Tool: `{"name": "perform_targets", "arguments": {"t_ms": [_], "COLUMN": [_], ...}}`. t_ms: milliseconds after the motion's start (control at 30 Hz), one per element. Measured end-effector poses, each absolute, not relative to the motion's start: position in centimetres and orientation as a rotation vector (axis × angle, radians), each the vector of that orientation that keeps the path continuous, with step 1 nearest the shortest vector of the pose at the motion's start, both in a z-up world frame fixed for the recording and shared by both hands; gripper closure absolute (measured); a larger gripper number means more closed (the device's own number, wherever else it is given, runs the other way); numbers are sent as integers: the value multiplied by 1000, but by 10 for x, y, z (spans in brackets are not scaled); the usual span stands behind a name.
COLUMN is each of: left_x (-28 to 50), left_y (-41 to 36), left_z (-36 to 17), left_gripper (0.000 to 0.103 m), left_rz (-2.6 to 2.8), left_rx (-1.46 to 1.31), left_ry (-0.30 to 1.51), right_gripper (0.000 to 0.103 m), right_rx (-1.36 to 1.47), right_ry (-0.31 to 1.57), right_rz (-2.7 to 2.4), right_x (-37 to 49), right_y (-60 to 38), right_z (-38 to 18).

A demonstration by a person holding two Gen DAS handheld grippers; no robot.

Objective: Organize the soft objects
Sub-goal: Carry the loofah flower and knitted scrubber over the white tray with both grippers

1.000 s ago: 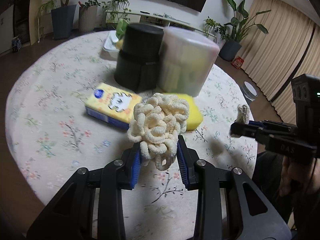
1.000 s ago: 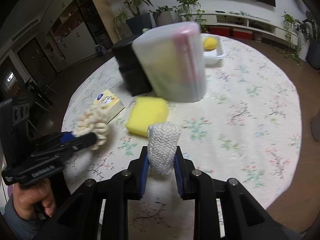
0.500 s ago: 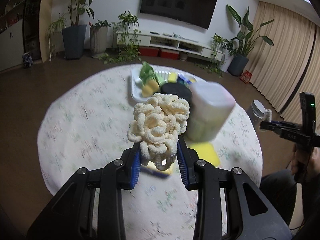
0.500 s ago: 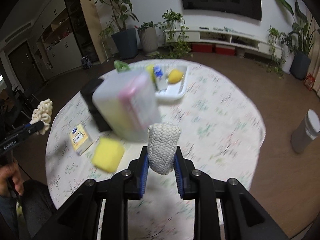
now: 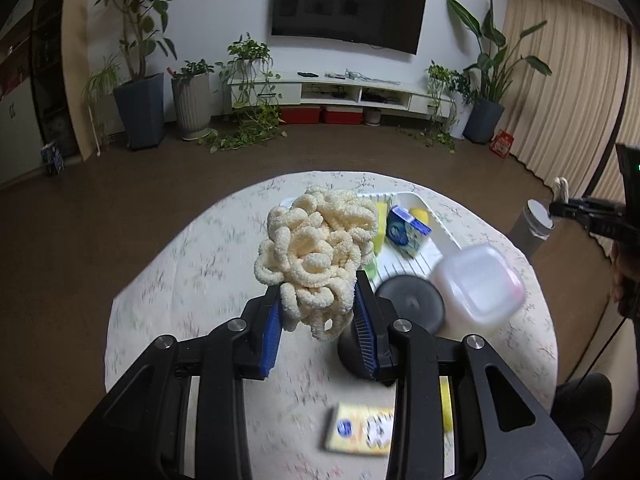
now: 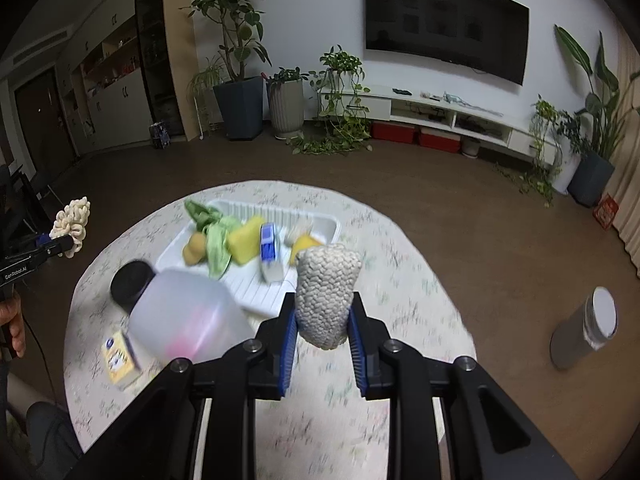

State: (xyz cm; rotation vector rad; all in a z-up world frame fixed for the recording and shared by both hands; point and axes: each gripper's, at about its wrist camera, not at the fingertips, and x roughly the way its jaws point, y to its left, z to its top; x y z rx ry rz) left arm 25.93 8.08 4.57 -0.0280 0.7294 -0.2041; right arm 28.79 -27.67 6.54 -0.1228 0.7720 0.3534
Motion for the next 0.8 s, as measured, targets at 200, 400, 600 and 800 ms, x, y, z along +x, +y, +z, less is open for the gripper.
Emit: {"name": "perform_targets", "arguments": {"t_ms": [200,400,600,800], "left_x": [309,350,381,396], "left_y": [70,63,47,36], "left_z": [39,15,-11,-35], "left_gripper": [73,73,73,73], "left_rz": [-243,-287,-356,-421], "left_rx": [20,37,107,148], "left_ry": [771,827,869,905], "right_gripper": [77,77,77,77], "right_rx": [-164,-200,-226,-230], "right_ry": [805,866,948,1022], "right_rz": [398,457,492,520], "right_x": [346,396,439,467], "right_y": [-248,-218,-194,-176], "right_z": [63,45,10,-23]}}
